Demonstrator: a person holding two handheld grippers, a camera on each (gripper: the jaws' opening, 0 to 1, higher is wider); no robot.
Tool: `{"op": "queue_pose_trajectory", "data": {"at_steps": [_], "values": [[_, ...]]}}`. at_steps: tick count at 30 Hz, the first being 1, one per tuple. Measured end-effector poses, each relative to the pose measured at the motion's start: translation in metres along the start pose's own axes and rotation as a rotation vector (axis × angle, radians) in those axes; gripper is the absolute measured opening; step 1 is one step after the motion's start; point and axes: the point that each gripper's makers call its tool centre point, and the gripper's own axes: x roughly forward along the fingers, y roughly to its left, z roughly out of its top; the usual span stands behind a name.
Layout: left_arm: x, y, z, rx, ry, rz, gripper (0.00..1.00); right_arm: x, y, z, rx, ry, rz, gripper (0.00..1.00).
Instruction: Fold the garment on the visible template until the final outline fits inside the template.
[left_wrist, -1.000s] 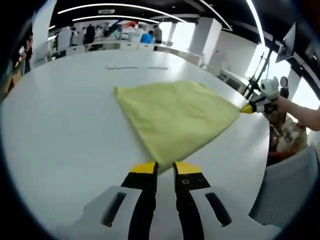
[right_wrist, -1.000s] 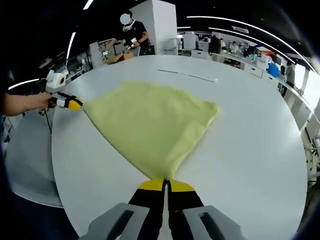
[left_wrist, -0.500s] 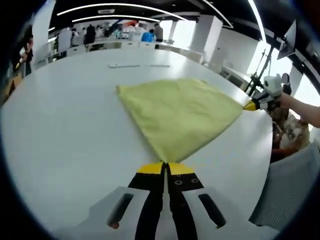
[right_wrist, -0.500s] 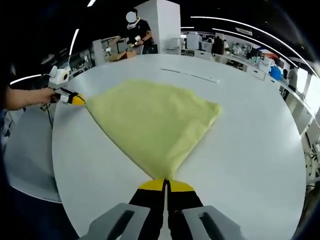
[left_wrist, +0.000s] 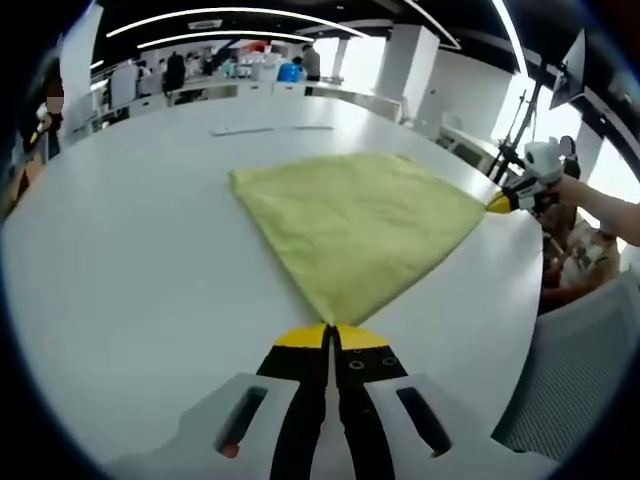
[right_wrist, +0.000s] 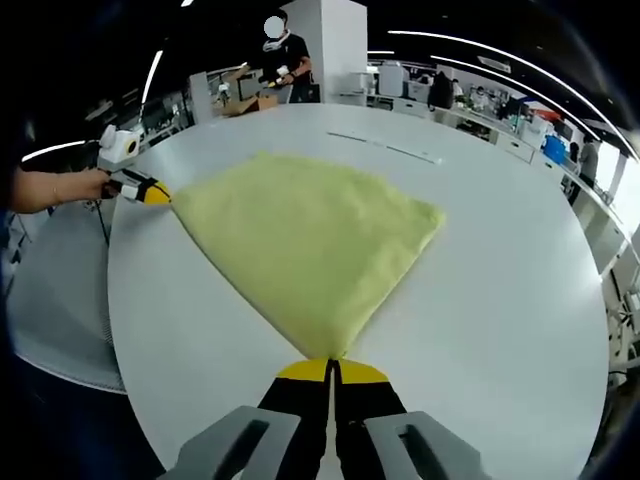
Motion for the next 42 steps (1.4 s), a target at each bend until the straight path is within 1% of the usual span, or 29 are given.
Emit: {"op": "queue_pose_trajectory", "data": {"at_steps": [8, 12, 16, 18, 19, 21, 24, 26, 28, 30, 31, 33, 34, 35, 36, 39, 42], "values": [[-0.005, -0.005, -0.005, 0.008, -0.003, -0.004, 0.0, -0.004, 0.003, -0.006, 0.002, 0.001, -0.008, 0.0], [-0.005, -0.005, -0.004, -0.004, -0.008, -0.004, 0.0, -0.003, 0.004, -0.007, 0.003, 0.003, -0.008, 0.0], [-0.005, -0.005, -0.004, 0.015, -0.005, 0.001, 0.0, -0.003, 0.003, -0.007, 0.013, 0.001, -0.008, 0.0], [-0.006, -0.005, -0.004, 0.027, -0.008, 0.004, 0.0, -0.003, 0.002, -0.005, 0.024, -0.012, -0.017, 0.0], [-0.006, -0.005, -0.004, 0.035, -0.003, 0.008, 0.0, -0.004, -0.002, -0.003, 0.041, -0.026, -0.04, 0.0], [-0.006, -0.004, -0.007, 0.056, 0.012, 0.018, 0.03, -0.005, -0.003, -0.002, 0.047, -0.036, -0.042, 0.01], [-0.008, -0.003, -0.007, 0.036, -0.002, 0.023, 0.1, -0.007, -0.006, 0.003, 0.063, -0.064, -0.048, 0.12], [-0.009, -0.002, -0.006, 0.034, -0.007, 0.029, 0.16, -0.008, -0.004, 0.006, 0.064, -0.071, -0.044, 0.17], [-0.012, -0.001, -0.003, 0.025, -0.021, 0.039, 0.24, -0.009, -0.003, 0.008, 0.063, -0.08, -0.042, 0.23], [-0.014, 0.0, 0.001, 0.012, -0.04, 0.043, 0.33, -0.01, 0.001, 0.012, 0.069, -0.092, -0.029, 0.31], [-0.015, 0.0, 0.002, 0.01, -0.042, 0.045, 0.36, -0.011, 0.004, 0.015, 0.081, -0.103, -0.018, 0.34], [-0.018, -0.001, 0.006, -0.021, -0.049, 0.043, 0.4, -0.013, 0.01, 0.02, 0.105, -0.12, 0.006, 0.41], [-0.02, -0.002, 0.01, -0.022, -0.063, 0.045, 0.42, -0.014, 0.013, 0.022, 0.118, -0.125, 0.013, 0.44], [-0.022, -0.002, 0.012, -0.023, -0.071, 0.047, 0.45, -0.015, 0.016, 0.025, 0.12, -0.138, 0.023, 0.48], [-0.023, -0.002, 0.014, -0.025, -0.075, 0.05, 0.51, -0.016, 0.018, 0.028, 0.122, -0.15, 0.028, 0.53], [-0.03, -0.005, 0.022, -0.02, -0.096, 0.056, 0.6, -0.021, 0.026, 0.035, 0.125, -0.169, 0.042, 0.64], [-0.037, -0.01, 0.029, -0.022, -0.111, 0.055, 0.69, -0.028, 0.033, 0.043, 0.114, -0.187, 0.053, 0.71]]}}
